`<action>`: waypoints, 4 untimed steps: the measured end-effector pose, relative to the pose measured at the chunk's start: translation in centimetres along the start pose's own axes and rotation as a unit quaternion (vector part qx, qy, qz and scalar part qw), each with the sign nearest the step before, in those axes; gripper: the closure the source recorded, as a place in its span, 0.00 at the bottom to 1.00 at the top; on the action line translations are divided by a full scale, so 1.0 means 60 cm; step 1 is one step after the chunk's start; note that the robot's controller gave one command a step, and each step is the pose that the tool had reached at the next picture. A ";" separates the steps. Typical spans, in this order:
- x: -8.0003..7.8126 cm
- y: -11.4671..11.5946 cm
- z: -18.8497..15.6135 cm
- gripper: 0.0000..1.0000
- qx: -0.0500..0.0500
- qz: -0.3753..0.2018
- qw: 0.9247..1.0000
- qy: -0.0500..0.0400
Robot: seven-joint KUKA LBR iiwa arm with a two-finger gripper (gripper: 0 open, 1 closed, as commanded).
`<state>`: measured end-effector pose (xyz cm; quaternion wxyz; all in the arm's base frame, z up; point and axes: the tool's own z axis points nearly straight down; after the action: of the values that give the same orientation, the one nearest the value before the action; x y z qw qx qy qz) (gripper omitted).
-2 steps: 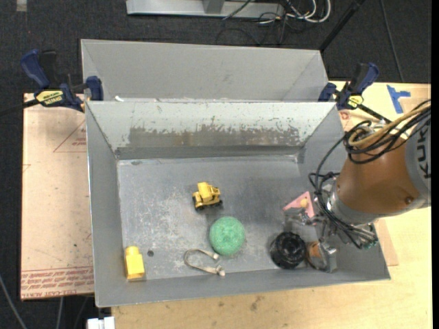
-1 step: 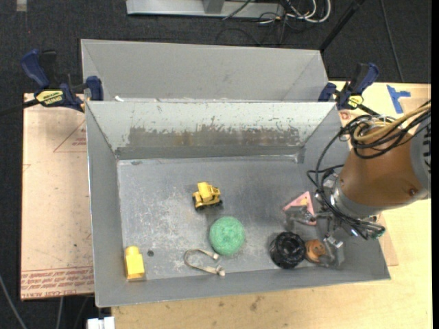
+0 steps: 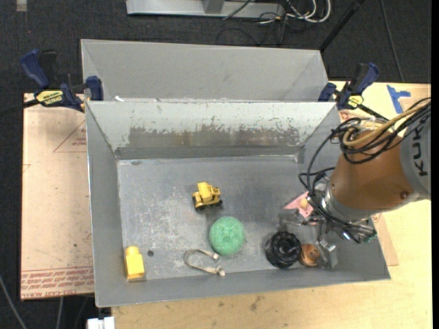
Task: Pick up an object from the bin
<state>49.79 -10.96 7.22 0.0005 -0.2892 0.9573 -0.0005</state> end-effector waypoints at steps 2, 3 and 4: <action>0.000 0.026 0.002 1.00 -0.001 0.001 1.000 0.000; -0.002 0.009 -0.081 1.00 -0.003 0.001 1.000 0.001; -0.016 -0.012 -0.101 1.00 0.004 0.001 1.000 -0.005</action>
Offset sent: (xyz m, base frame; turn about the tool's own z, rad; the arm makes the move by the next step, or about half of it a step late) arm 0.0000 0.0000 0.0000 0.0000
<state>50.97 -11.05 13.30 0.0062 -0.2880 0.9576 -0.0025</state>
